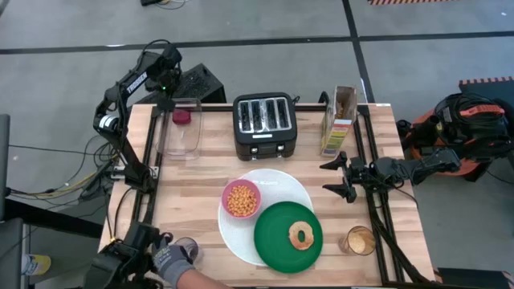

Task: Arrange a breakfast setting
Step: Put the red apple on the green plate

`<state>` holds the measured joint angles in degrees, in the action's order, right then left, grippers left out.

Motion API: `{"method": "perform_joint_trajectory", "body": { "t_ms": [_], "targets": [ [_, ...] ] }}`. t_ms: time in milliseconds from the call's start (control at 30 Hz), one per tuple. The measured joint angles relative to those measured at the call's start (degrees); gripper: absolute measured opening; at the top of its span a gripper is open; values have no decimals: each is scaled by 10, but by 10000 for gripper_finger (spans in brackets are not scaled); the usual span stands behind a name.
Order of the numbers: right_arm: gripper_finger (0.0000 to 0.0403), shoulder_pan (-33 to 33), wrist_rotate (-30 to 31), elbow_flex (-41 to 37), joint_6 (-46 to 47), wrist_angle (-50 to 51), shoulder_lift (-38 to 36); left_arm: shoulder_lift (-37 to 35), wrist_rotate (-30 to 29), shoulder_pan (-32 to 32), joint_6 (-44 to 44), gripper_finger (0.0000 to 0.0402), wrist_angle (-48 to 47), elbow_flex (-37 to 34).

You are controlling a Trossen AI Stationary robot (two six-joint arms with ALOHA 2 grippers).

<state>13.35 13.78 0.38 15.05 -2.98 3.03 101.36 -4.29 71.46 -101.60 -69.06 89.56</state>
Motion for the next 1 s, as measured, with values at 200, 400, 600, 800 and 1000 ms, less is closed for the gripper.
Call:
{"method": "perform_joint_trajectory", "body": {
  "t_ms": [200, 400, 600, 800, 1000],
  "targets": [
    [398, 0, 0, 0, 0, 0, 0, 0, 0, -8, 5, 400, -66, 0],
    [398, 0, 0, 0, 0, 0, 0, 0, 11, -23, 6, 400, -74, -22],
    [398, 0, 0, 0, 0, 0, 0, 0, 39, -27, 5, 400, -55, -85],
    [398, 0, 0, 0, 0, 0, 0, -5, 53, -12, 14, 400, -25, -101],
    [398, 0, 0, 0, 0, 0, 0, -5, 98, -5, 19, 400, -3, -101]
  ]
}}
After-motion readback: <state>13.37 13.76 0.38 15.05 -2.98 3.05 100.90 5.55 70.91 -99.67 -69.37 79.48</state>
